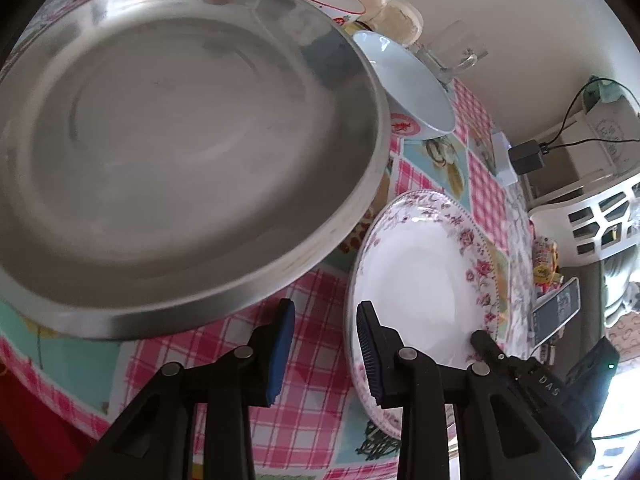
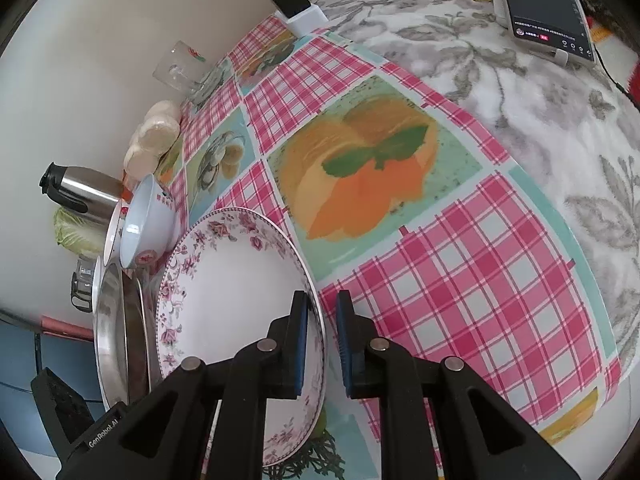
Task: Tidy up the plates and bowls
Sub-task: 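Lift the pink-rimmed plate upright with both grippers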
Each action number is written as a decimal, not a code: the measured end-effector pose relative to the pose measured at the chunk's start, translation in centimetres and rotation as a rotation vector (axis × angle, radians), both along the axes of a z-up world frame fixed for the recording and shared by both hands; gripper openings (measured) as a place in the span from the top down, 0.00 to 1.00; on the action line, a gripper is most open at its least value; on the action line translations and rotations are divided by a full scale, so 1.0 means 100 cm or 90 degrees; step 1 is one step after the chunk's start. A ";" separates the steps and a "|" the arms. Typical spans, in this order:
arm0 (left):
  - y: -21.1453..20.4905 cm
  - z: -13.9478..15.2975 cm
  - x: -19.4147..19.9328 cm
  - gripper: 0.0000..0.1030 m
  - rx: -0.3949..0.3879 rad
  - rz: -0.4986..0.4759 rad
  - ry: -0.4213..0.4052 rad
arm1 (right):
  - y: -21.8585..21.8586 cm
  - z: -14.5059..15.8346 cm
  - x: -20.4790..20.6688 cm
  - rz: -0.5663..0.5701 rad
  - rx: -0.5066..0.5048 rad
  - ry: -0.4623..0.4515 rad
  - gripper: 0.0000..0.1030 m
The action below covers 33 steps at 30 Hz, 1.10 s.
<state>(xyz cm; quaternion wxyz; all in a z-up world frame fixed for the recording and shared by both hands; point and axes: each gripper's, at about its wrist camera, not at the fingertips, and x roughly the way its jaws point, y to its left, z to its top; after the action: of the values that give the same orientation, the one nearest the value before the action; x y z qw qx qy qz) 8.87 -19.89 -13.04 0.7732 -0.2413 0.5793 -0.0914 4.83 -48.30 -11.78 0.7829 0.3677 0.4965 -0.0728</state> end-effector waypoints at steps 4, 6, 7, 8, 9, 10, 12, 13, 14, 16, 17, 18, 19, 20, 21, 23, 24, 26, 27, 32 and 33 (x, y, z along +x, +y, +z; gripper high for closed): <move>0.001 -0.001 -0.001 0.66 -0.010 -0.008 -0.006 | 0.001 -0.001 0.001 0.004 0.002 -0.005 0.89; -0.002 -0.002 0.002 0.66 -0.013 -0.010 -0.009 | 0.002 -0.002 0.001 0.008 0.004 -0.011 0.89; -0.002 -0.002 0.002 0.66 -0.013 -0.012 -0.012 | 0.005 -0.003 0.004 0.009 0.001 -0.012 0.90; -0.002 -0.002 0.002 0.66 -0.012 -0.014 -0.015 | 0.006 -0.003 0.006 0.011 -0.003 -0.013 0.89; -0.001 -0.003 0.001 0.66 -0.011 -0.017 -0.018 | 0.008 -0.002 0.008 0.012 -0.007 -0.013 0.89; -0.004 -0.003 0.002 0.66 -0.008 -0.026 -0.024 | 0.009 -0.002 0.009 0.013 -0.009 -0.014 0.89; -0.007 -0.002 0.002 0.66 0.004 -0.035 -0.033 | 0.011 -0.003 0.012 0.016 -0.012 -0.017 0.89; -0.008 -0.002 0.001 0.66 0.007 -0.037 -0.035 | 0.011 -0.003 0.012 0.014 -0.012 -0.018 0.89; -0.009 -0.001 0.001 0.67 0.010 -0.039 -0.036 | 0.011 -0.004 0.012 0.013 -0.011 -0.018 0.89; -0.009 0.000 0.001 0.66 0.015 -0.045 -0.039 | 0.011 -0.004 0.012 0.013 -0.009 -0.019 0.89; -0.009 0.000 0.001 0.67 0.016 -0.047 -0.039 | 0.010 -0.004 0.012 0.012 -0.008 -0.020 0.90; -0.009 0.000 0.001 0.73 0.019 -0.048 -0.037 | 0.009 -0.004 0.011 0.012 -0.005 -0.020 0.90; -0.008 -0.001 0.002 0.77 0.017 -0.049 -0.031 | 0.008 -0.004 0.011 0.013 -0.002 -0.022 0.89; -0.009 -0.002 0.002 0.81 0.010 -0.048 -0.023 | 0.007 -0.004 0.010 0.013 -0.001 -0.024 0.89; -0.007 -0.003 0.003 0.82 -0.008 -0.046 -0.012 | 0.006 -0.003 0.008 0.013 -0.001 -0.026 0.89; -0.007 -0.005 0.002 0.85 -0.023 -0.048 -0.001 | 0.003 0.000 0.004 0.008 -0.007 -0.028 0.90; -0.008 -0.005 0.002 0.89 -0.023 -0.053 0.002 | 0.001 0.001 0.003 0.004 -0.012 -0.028 0.90; -0.011 -0.005 0.001 0.88 -0.022 -0.060 0.001 | -0.002 0.002 -0.001 -0.004 -0.012 -0.030 0.91; -0.012 -0.004 0.001 0.89 -0.021 -0.064 0.000 | -0.003 0.003 -0.002 -0.007 -0.010 -0.032 0.91; -0.014 0.001 0.001 0.89 -0.016 -0.075 -0.011 | -0.006 0.010 -0.006 -0.014 -0.018 -0.041 0.92; -0.014 0.003 0.001 0.89 -0.018 -0.075 -0.014 | -0.006 0.013 -0.007 -0.013 -0.018 -0.045 0.92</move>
<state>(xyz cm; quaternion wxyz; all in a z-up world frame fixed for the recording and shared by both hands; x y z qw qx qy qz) 8.96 -21.31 -12.73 0.7693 -0.2163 0.5827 -0.1476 4.09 -48.90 -10.52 0.8045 0.3641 0.4633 -0.0750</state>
